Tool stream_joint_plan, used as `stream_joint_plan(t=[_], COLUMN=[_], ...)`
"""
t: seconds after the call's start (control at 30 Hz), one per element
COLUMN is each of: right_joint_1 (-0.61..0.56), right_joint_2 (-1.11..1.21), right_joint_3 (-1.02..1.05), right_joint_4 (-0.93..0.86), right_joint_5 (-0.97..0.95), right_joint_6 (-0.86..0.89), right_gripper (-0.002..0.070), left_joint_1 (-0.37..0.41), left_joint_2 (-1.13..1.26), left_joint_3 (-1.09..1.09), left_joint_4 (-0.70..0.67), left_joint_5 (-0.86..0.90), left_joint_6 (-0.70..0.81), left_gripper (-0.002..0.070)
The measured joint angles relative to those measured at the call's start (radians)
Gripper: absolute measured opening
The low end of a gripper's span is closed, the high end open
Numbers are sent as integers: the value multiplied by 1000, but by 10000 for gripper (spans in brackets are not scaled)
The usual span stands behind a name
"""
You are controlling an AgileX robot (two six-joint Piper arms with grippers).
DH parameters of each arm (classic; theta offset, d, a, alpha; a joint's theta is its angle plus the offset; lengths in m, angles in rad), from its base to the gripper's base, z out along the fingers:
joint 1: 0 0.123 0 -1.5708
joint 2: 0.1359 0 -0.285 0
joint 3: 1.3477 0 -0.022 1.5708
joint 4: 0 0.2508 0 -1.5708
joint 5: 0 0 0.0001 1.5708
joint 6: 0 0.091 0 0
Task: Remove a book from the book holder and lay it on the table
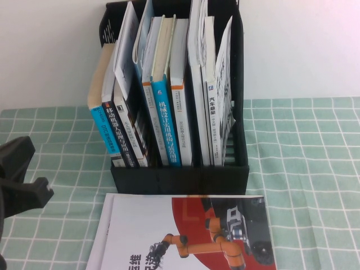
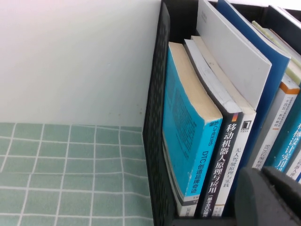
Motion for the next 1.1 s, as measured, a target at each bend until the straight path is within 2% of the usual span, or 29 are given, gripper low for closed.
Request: stream_joint_plan(t=[0.23, 0.33, 0.6, 0.8, 1.1], right_joint_1=[0, 0, -2, -2, -2], right_joint_2=[-324, -424, -536, -536, -536], right_joint_3=[361, 473, 628, 636, 636], right_joint_4=[195, 277, 362, 466, 472], right_joint_5=[-375, -466, -477, -468, -468], right_joint_6=[-38, -63, -180, -196, -199], right_gripper=[-1, -1, -1, -1, -1], left_joint_1=[0, 0, 0, 0, 0], left_joint_2=[0, 0, 0, 0, 0], left_joint_3=[0, 0, 2, 2, 2], left_joint_4=[13, 17, 30, 30, 32], left_joint_5=[-4, -10, -14, -15, -16], left_joint_6=[14, 14, 20, 20, 20], left_gripper=[-3, -3, -3, -3, -3])
